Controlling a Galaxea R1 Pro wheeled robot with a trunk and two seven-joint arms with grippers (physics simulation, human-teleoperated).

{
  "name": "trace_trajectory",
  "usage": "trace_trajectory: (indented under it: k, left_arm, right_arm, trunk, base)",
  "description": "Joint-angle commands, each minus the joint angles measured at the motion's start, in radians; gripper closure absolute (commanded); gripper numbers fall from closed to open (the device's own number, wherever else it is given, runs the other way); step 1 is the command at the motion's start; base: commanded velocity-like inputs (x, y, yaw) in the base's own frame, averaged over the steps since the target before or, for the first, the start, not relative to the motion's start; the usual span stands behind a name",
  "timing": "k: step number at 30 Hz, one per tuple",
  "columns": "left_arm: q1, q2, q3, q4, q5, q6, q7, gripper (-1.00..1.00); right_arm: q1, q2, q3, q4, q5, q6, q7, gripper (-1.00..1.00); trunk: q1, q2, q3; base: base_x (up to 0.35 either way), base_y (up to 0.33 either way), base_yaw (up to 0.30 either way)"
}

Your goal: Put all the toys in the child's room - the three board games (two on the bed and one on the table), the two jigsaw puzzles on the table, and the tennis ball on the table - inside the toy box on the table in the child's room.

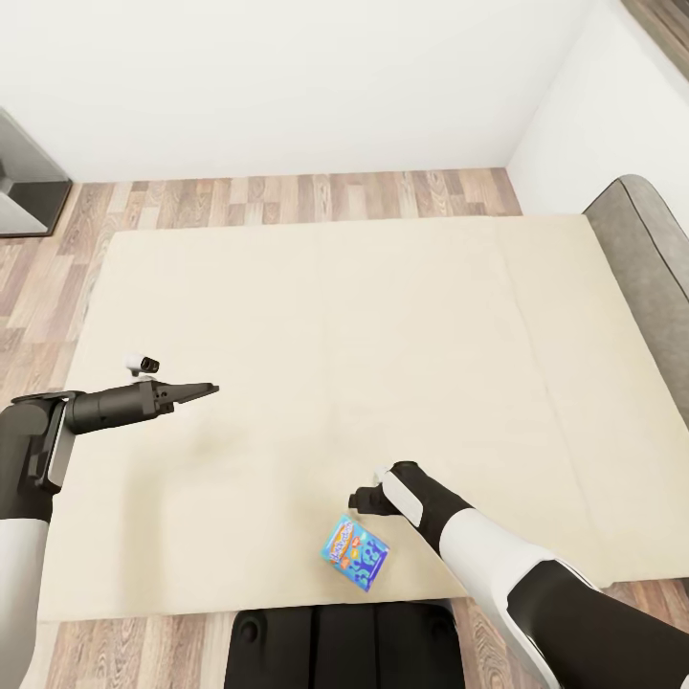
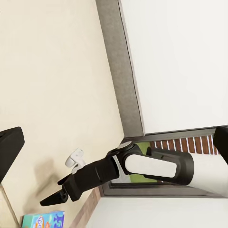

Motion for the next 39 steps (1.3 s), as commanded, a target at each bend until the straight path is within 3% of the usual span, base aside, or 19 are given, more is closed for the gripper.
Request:
trace_trajectory:
  k: [1,39]
  left_arm:
    - [0.0,0.0,0.0,0.0,-0.001,0.011,-0.004,-1.0]
    - [0.0,0.0,0.0,-0.001,-0.001,0.011,-0.004,-1.0]
  right_arm:
    - [-0.001,0.0,0.006,-0.001,-0.011,0.002,-0.009,-1.0]
    - [-0.001,0.0,0.007,-0.002,-0.011,0.002,-0.009,-1.0]
  trunk:
    - [0.001,-0.002,-0.001]
    - [0.001,-0.002,-0.001]
  base:
    - [0.0,0.011,0.0]
    - [0.0,0.024,0.0]
